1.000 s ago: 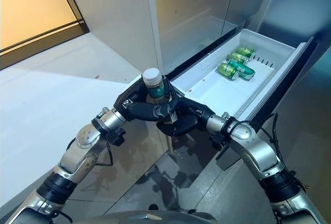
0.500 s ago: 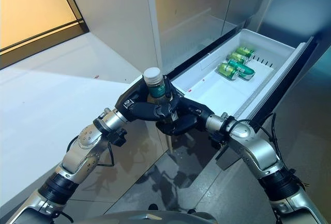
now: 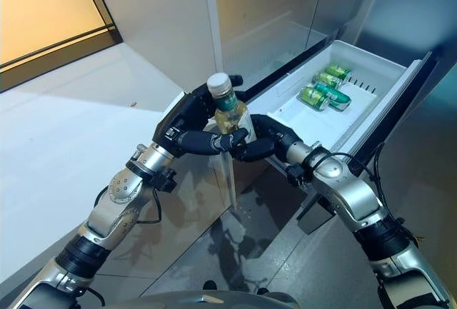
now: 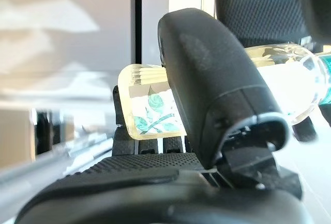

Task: Put drinks into fridge and close the fridge

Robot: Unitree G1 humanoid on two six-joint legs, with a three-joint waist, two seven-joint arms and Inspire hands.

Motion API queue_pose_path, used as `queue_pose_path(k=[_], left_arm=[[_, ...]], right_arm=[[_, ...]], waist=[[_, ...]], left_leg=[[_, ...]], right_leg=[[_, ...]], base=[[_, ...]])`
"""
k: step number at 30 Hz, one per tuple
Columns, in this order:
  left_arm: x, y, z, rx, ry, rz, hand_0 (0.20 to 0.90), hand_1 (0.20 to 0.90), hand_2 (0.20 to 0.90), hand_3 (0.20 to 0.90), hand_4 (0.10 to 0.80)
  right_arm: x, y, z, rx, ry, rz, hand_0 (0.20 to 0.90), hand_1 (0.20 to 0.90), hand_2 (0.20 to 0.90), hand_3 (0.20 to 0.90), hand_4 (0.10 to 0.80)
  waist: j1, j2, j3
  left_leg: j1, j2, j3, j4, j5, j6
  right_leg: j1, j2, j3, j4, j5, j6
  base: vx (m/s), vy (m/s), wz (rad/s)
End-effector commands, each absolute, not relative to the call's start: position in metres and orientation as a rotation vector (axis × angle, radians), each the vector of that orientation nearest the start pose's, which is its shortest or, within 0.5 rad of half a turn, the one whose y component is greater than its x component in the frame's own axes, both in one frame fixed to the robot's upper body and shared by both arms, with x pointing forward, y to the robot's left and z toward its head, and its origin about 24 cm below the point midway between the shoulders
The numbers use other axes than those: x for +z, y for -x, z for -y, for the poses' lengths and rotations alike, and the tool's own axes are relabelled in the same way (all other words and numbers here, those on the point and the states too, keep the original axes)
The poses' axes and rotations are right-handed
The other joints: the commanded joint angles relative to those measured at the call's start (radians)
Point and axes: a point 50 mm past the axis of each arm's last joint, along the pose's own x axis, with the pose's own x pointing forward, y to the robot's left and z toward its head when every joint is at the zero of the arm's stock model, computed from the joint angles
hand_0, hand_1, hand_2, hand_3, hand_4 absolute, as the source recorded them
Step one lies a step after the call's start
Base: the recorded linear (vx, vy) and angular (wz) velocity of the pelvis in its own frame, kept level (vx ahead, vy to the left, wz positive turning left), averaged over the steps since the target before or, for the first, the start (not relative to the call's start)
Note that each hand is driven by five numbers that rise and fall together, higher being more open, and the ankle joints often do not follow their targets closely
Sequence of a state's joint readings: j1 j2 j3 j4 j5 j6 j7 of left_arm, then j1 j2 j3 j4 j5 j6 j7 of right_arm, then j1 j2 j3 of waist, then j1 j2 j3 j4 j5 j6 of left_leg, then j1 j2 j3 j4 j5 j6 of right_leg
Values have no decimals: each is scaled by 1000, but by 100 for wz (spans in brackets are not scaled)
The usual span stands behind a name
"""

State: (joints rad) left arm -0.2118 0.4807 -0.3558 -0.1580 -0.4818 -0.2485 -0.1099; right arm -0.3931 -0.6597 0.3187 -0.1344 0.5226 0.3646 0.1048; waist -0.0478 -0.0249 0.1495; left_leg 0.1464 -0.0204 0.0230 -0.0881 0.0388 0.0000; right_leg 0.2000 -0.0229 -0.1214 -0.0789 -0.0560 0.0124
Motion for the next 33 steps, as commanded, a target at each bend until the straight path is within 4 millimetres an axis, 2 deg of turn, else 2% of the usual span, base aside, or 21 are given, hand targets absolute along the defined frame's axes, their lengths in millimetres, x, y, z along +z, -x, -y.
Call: queue_pose_path(k=[1,2,6,7,9,11,13,14,17,18,21,24,29,31,33], left_arm=[[178,-261,-127,-542,47,723,900,900,900,900,800],[171,-261,-129,-554,62,681,900,900,900,900,800],[157,-261,-130,-580,115,582,900,900,900,900,800],[148,-261,-131,-597,133,532,900,900,900,900,800],[136,-260,-131,-623,187,445,900,900,900,900,800],[117,-256,-129,-667,244,322,900,900,900,900,800],[84,-244,-125,-739,305,135,900,900,900,900,800],[84,-243,-125,-739,306,134,900,900,900,900,800],[42,-222,-124,-825,359,-104,900,900,900,900,800],[42,-222,-124,-826,360,-103,900,900,900,900,800],[13,-199,-119,-929,435,-308,900,900,900,900,800],[-6,-183,-116,-975,483,-436,900,900,900,900,800],[-23,-173,-114,-1023,451,-534,900,900,900,900,800],[-26,-174,-115,-1011,418,-541,900,900,900,900,800],[-39,-176,-122,-966,344,-575,900,900,900,900,800]], right_arm=[[242,-319,204,116,260,396,300,300,300,200,100],[251,-321,222,40,271,400,300,300,300,200,100],[261,-321,248,-90,272,407,300,300,300,200,100],[265,-321,261,-153,293,409,300,300,300,200,100],[268,-321,275,-201,280,397,300,300,300,200,100],[271,-322,292,-269,290,374,300,300,300,200,100],[273,-323,319,-362,304,333,300,300,300,200,100],[273,-323,319,-361,305,332,300,300,300,200,100],[269,-324,351,-462,335,245,300,300,300,200,100],[269,-324,351,-461,336,245,300,300,300,200,100],[258,-328,373,-539,369,140,300,300,300,200,100],[250,-332,382,-583,388,62,300,300,300,200,100],[239,-337,389,-612,430,-43,300,300,300,200,100],[239,-338,388,-613,443,-58,300,300,300,200,100],[238,-340,390,-617,466,-100,300,300,300,200,100]], waist=[[21,-5,-90],[25,-6,-90],[31,-9,-86],[36,-10,-84],[41,-10,-81],[48,-11,-77],[63,-12,-68],[63,-11,-70],[86,-8,-59],[85,-7,-59],[106,1,-43],[119,10,-32],[133,27,1],[136,31,12],[143,36,48]], left_leg=[[-4,-26,27,39,-105,25],[-4,-25,25,39,-106,26],[-6,-26,20,41,-107,25],[-7,-26,19,43,-108,25],[-7,-26,15,45,-107,24],[-10,-26,14,50,-108,23],[-14,-25,10,59,-109,22],[-8,-25,9,56,-116,22],[-15,-25,3,64,-112,18],[-15,-25,3,64,-112,18],[-28,-23,0,74,-108,14],[-44,-21,-1,81,-104,10],[-88,-16,-4,98,-97,9],[-103,-15,-5,101,-94,8],[-137,-11,-4,111,-90,7]], right_leg=[[-89,40,10,103,-19,28],[-89,40,8,105,-20,26],[-88,41,4,108,-22,24],[-87,41,-1,110,-23,24],[-86,41,-5,112,-24,23],[-85,39,-11,116,-27,22],[-83,35,-24,123,-32,21],[-78,36,-23,123,-40,22],[-77,30,-46,132,-46,19],[-77,30,-46,133,-46,19],[-80,23,-68,137,-50,16],[-88,19,-79,141,-51,14],[-123,15,-83,153,-52,8],[-137,14,-85,158,-51,7],[-170,13,-86,169,-50,4]], base=[[14,-9,5],[7,-10,4],[5,-14,5],[11,-16,10],[12,-16,14],[15,-15,8],[39,-18,4],[57,-17,6],[44,-15,14],[33,-10,10],[42,-9,11],[46,-13,19],[11,-17,14],[-49,-35,18],[-87,-45,9]])
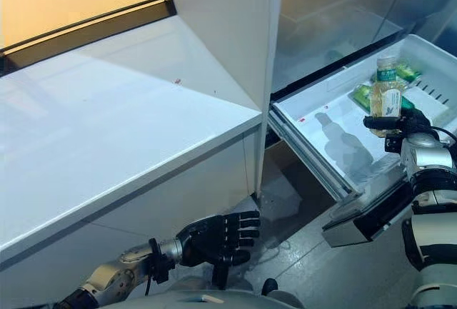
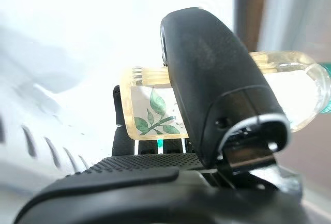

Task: Put drinks into fridge and close the fridge

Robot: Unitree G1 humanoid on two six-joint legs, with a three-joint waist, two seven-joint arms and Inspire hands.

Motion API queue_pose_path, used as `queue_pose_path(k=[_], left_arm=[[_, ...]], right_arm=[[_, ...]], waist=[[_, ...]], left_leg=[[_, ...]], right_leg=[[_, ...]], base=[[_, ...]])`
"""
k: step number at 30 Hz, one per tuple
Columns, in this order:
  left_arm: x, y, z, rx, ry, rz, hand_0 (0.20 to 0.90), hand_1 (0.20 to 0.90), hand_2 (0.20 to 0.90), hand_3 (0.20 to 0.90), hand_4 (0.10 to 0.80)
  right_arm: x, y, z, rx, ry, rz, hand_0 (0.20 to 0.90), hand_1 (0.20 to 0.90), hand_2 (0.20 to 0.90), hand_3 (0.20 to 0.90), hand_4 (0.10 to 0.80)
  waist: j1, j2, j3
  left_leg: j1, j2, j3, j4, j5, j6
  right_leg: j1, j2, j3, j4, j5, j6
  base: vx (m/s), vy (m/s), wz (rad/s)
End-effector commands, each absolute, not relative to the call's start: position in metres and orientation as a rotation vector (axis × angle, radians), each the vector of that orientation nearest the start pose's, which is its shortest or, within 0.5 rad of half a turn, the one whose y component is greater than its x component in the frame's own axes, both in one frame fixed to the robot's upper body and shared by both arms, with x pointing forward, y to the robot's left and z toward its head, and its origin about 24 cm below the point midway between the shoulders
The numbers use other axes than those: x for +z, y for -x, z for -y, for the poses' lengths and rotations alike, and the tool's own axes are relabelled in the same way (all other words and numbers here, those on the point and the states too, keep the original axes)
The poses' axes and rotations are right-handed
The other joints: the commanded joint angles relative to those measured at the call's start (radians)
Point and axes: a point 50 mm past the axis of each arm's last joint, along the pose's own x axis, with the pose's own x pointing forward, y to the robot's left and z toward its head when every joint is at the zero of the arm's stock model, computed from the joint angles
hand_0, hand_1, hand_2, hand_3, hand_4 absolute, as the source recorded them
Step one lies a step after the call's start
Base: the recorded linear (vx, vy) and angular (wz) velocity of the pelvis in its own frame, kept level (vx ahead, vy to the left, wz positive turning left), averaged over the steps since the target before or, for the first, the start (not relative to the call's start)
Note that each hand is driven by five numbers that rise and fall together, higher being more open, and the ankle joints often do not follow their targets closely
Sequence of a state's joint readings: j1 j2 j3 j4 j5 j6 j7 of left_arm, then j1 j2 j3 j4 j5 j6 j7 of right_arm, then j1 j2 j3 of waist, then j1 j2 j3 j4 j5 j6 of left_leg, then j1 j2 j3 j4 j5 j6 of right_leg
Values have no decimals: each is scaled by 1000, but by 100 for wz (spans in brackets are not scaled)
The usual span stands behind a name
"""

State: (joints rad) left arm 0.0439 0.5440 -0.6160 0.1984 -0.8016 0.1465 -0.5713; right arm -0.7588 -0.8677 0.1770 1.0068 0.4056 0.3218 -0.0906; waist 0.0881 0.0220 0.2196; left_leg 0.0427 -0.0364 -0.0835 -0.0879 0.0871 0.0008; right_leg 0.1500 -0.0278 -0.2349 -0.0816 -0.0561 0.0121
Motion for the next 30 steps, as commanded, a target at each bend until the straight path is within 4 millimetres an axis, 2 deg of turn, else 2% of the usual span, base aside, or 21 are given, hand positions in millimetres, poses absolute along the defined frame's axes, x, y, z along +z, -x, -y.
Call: queue_pose_path(k=[1,2,6,8,10,15,18,25,28,29,30], left_arm=[[-39,-176,-122,-966,344,-573,900,900,900,900,800],[-48,-179,-130,-916,264,-594,900,900,900,900,800],[-65,-182,-151,-792,152,-630,900,900,900,900,800],[-69,-182,-156,-758,132,-645,900,900,900,900,800],[-79,-183,-174,-664,56,-675,900,900,900,900,800],[-89,-185,-201,-539,-61,-726,900,900,900,900,800],[-98,-183,-221,-401,-73,-808,900,900,900,900,800],[-108,-177,-247,-186,-29,-920,900,900,900,900,800],[-109,-176,-254,-152,-30,-943,900,900,900,900,800],[-109,-176,-255,-146,-28,-944,900,900,900,900,800],[-109,-176,-255,-146,-27,-944,900,900,900,900,800]], right_arm=[[239,-340,390,-617,467,-98,300,300,300,200,100],[237,-340,392,-621,477,-136,300,300,300,200,100],[231,-339,394,-622,511,-218,300,300,300,200,100],[228,-339,395,-622,527,-238,300,300,300,200,100],[221,-337,397,-619,550,-306,300,300,300,200,100],[212,-333,400,-618,576,-381,300,300,300,200,100],[208,-331,402,-618,593,-427,300,300,300,200,100],[208,-326,406,-603,629,-489,300,300,300,200,100],[208,-326,406,-588,637,-512,300,300,300,200,100],[209,-326,407,-588,641,-522,601,601,601,551,451],[209,-326,407,-587,641,-522,740,740,740,713,613]], waist=[[6,-9,-22],[10,-7,9],[16,-2,64],[18,-1,78],[25,-1,111],[38,-2,154],[47,-3,182],[58,-3,212],[61,0,221],[62,1,224],[62,1,224]], left_leg=[[-36,5,102,113,-139,6],[-61,7,102,124,-137,7],[-114,8,97,150,-133,9],[-125,9,96,156,-132,10],[-149,11,93,166,-127,12],[-187,9,85,195,-124,15],[-211,7,80,220,-126,16],[-241,-1,70,253,-127,14],[-246,-3,69,259,-126,13],[-249,-3,68,262,-126,13],[-250,-3,68,262,-126,13]], right_leg=[[-122,18,28,173,-51,4],[-145,19,29,181,-49,0],[-196,22,35,204,-46,-8],[-207,24,35,209,-45,-10],[-231,27,36,220,-41,-15],[-267,24,27,248,-39,-18],[-285,18,16,270,-40,-19],[-304,7,-2,289,-41,-22],[-308,2,-7,296,-43,-22],[-311,1,-9,300,-45,-23],[-311,1,-9,300,-45,-23]], base=[[-96,-50,7],[-65,-48,5],[-75,-63,8],[-29,-46,8],[-24,-63,4],[-17,-50,0],[-28,-42,3],[-9,-12,2],[0,0,0],[0,0,0],[0,0,0]])
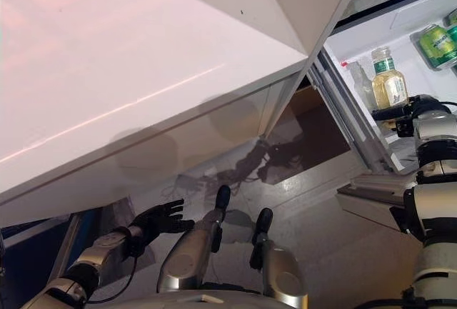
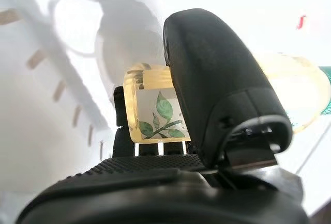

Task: Put drinks into fridge and close the fridge

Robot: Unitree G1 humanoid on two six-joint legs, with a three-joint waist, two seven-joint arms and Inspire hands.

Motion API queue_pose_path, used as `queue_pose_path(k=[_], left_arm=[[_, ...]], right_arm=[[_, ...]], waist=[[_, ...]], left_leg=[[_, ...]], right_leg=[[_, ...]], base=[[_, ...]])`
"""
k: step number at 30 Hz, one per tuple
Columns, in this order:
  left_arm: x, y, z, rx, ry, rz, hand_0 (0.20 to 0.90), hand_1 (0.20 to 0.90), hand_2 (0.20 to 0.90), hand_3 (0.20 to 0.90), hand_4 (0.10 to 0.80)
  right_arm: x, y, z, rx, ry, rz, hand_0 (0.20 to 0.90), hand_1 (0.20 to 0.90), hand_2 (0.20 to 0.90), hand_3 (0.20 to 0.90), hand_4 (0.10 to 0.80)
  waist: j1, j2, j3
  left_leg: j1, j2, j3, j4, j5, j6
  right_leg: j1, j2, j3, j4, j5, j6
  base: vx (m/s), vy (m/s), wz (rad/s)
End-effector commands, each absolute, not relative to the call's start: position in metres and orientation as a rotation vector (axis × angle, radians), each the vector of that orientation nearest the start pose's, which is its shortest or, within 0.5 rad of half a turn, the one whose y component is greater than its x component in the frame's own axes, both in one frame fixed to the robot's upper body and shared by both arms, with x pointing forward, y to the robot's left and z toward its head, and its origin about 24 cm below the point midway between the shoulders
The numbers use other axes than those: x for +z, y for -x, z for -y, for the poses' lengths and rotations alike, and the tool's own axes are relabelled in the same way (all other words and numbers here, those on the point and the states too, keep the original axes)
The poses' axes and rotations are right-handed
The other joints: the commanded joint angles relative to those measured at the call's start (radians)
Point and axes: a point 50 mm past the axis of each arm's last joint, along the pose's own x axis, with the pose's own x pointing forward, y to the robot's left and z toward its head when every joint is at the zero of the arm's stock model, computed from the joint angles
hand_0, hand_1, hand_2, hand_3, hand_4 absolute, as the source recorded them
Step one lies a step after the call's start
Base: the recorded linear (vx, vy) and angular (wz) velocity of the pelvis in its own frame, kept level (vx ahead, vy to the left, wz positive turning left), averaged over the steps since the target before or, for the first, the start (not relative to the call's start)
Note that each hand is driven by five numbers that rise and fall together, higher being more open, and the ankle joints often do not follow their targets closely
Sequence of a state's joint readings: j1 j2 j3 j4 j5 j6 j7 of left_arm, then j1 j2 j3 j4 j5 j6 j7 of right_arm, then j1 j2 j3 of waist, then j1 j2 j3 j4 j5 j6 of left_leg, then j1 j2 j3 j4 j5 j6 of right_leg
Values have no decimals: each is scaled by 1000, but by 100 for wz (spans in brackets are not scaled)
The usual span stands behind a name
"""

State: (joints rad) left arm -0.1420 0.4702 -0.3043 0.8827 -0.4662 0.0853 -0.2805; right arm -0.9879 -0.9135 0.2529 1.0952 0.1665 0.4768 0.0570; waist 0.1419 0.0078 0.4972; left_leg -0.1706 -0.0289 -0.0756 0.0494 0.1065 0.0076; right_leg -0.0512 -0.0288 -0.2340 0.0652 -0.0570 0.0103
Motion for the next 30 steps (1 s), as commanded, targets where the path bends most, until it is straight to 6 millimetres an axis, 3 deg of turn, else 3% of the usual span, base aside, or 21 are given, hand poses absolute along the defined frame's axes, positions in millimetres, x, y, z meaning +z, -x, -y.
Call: queue_pose_path(k=[1,11,16,22,24,30], left_arm=[[-109,-176,-254,-142,-20,-941,900,900,900,900,800],[-109,-176,-248,-187,-2,-923,900,900,900,900,800],[-116,-163,-249,-168,-15,-964,900,900,900,900,800],[-125,-148,-252,-122,-21,-1026,900,900,900,900,800],[-131,-135,-255,-94,-32,-1078,900,900,900,900,800],[-140,-118,-254,-84,-34,-1146,900,900,900,900,800]], right_arm=[[210,-326,407,-586,644,-533,900,900,900,900,800],[216,-328,405,-560,604,-506,900,900,900,900,800],[238,-342,384,-503,504,-271,900,900,900,900,800],[262,-342,372,-466,436,-59,900,900,900,900,800],[286,-337,362,-441,347,143,900,900,900,900,800],[305,-314,362,-495,240,398,900,900,900,900,800]], waist=[[9,17,-52],[13,15,-64],[-4,-5,-109],[-33,-31,-168],[-62,-47,-216],[-111,-58,-309]], left_leg=[[-37,-11,59,125,-145,5],[5,-8,62,95,-143,2],[71,-6,81,50,-149,-1],[112,-7,102,35,-159,1],[148,-6,120,18,-168,2],[202,-8,156,-16,-184,7]], right_leg=[[-111,1,-11,155,-46,-23],[-77,-7,-23,152,-55,-22],[-24,-4,-15,114,-55,-12],[10,-3,1,92,-48,-1],[36,-1,18,75,-48,8],[66,3,56,39,-40,27]], base=[[0,0,0],[0,3,0],[12,55,-2],[17,69,-11],[25,75,-17],[5,53,-14]])
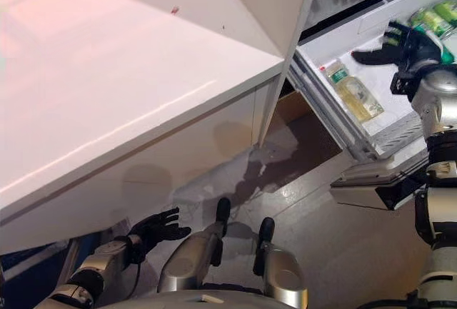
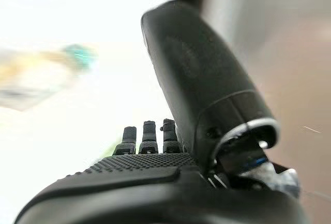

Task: Put drinks into fridge and close the fridge

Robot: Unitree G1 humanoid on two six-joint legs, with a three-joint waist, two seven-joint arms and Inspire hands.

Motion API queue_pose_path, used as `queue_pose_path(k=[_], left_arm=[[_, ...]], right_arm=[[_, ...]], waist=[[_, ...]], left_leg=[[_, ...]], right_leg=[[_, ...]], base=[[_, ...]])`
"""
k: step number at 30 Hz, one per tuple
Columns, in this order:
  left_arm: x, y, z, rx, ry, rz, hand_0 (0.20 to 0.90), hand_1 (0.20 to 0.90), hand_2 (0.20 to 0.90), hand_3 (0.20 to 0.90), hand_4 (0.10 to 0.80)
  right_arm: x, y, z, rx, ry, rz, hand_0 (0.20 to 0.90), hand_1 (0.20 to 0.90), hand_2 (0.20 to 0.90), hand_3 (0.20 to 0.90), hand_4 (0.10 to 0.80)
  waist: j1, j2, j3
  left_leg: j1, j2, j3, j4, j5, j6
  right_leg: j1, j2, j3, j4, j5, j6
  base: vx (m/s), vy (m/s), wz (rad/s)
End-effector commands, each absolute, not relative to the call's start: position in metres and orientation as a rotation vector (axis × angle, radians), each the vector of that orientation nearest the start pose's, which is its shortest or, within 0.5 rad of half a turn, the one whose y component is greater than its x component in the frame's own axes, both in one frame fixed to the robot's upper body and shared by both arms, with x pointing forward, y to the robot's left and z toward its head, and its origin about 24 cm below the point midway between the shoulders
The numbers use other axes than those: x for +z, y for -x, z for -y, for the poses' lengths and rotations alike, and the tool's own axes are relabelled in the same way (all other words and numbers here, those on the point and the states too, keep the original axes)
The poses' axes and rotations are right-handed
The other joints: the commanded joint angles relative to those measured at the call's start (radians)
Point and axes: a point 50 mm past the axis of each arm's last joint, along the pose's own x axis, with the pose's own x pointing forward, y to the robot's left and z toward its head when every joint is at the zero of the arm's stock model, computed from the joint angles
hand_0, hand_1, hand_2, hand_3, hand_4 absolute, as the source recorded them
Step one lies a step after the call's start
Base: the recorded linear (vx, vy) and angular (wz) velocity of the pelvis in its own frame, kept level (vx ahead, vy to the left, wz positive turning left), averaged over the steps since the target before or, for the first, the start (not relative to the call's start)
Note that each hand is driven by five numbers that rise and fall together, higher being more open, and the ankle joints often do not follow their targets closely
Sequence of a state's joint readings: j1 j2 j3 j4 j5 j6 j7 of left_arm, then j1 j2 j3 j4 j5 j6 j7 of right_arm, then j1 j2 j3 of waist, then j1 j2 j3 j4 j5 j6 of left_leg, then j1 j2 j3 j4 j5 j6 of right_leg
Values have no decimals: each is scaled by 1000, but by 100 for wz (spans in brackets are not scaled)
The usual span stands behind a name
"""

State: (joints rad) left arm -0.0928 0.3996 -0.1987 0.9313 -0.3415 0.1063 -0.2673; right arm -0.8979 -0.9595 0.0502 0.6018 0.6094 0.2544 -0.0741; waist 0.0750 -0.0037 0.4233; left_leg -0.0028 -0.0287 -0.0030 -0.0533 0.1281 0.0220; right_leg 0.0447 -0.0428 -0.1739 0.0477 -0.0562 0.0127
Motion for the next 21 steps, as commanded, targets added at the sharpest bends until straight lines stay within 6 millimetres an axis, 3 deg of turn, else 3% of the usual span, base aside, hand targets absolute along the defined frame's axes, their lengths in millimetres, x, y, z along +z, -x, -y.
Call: queue_pose_path(k=[1,8,9,14,21], left_arm=[[-141,-117,-253,-82,-30,-1152,900,900,900,900,800],[-147,-109,-249,-86,-21,-1191,900,900,900,900,800],[-150,-105,-244,-94,-16,-1208,900,900,900,900,800],[-153,-99,-239,-112,-13,-1236,900,900,900,900,800],[-154,-96,-239,-119,-10,-1254,900,900,900,900,800]], right_arm=[[306,-311,362,-501,232,416,900,900,900,900,800],[296,-292,374,-591,80,516,900,900,900,900,800],[281,-285,385,-679,-74,539,900,900,900,900,800],[248,-273,392,-801,-313,584,900,900,900,900,800],[209,-269,393,-843,-400,512,900,900,900,900,800]], waist=[[-48,-47,-243],[-77,-48,-305],[-96,-41,-323],[-104,-31,-340],[-101,-27,-324]], left_leg=[[39,-9,86,85,-208,-7],[77,-12,110,75,-229,-2],[101,-15,113,80,-248,3],[112,-18,116,107,-270,16],[96,-28,97,196,-313,38]], right_leg=[[-26,17,-1,53,-41,26],[-1,22,30,31,-40,36],[15,22,46,31,-47,41],[22,17,69,54,-58,40],[6,1,73,147,-96,26]], base=[[31,54,-25],[39,27,-22],[67,18,-23],[73,5,-25],[53,-27,-6]])
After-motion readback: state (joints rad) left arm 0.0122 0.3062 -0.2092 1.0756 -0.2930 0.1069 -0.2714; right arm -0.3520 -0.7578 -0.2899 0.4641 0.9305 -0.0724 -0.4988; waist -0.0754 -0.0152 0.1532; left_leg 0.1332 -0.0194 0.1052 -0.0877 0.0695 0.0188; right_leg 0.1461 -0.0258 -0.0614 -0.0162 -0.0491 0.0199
